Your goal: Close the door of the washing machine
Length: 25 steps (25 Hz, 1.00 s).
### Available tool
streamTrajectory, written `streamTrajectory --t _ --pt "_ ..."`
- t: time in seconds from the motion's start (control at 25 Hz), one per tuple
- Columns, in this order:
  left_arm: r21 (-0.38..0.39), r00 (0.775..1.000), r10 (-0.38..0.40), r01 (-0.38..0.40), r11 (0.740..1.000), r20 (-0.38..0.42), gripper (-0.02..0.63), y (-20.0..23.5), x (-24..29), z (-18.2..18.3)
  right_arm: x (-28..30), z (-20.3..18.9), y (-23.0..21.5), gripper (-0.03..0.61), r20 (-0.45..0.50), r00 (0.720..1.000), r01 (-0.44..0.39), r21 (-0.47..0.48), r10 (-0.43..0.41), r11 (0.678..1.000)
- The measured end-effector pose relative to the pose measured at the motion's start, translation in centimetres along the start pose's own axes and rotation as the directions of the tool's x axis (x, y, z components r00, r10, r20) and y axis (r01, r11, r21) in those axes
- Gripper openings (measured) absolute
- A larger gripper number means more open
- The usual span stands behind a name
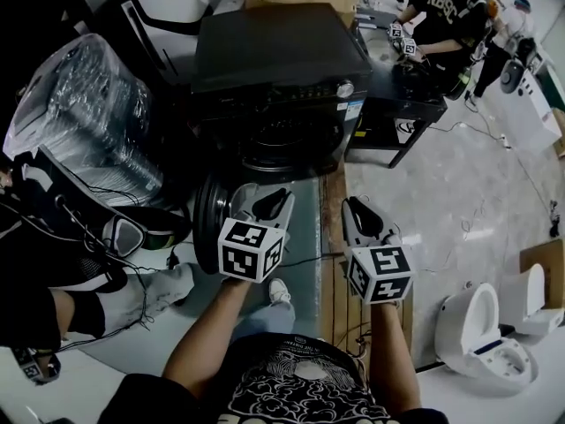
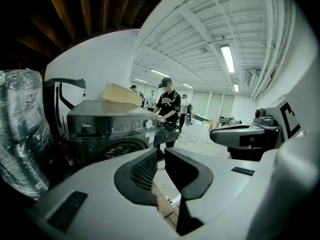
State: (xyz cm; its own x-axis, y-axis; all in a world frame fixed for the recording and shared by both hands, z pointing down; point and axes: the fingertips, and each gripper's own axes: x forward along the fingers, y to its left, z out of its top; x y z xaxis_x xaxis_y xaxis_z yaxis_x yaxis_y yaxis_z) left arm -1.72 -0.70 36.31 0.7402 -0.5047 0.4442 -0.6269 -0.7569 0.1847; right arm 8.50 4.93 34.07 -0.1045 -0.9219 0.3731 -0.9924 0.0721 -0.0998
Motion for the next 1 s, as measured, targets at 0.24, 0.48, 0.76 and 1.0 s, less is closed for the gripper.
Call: streamTrajectory --t 0.24,0.48,0.76,1.0 --pt "-0.018 0.999 0.028 -0.028 0.999 -0.036 0.049 5.0 1.7 -0.5 5.2 0.0 1.7 0.025 -0.03 0.998 -0.049 0.004 0.049 0.999" --pt "-0.03 0.993 0.079 -0.082 0.996 -0.09 0.051 10.4 2.8 -2.0 9.9 -0.8 4.2 0.025 -0.064 0.991 -0.116 0.001 0.116 0.993" --pt "-0.065 0.973 0.161 -0.174 0.983 -0.164 0.062 16.7 0.9 -4.7 13.1 -2.9 9.2 0.025 -0.126 0.966 -0.228 0.0 0.227 0.974" --pt "-0.094 0.948 0.217 -0.244 0.965 -0.235 0.115 22.2 -0.3 -7.1 15.7 -5.2 12.2 0.026 -0.181 0.938 -0.296 0.016 0.294 0.955"
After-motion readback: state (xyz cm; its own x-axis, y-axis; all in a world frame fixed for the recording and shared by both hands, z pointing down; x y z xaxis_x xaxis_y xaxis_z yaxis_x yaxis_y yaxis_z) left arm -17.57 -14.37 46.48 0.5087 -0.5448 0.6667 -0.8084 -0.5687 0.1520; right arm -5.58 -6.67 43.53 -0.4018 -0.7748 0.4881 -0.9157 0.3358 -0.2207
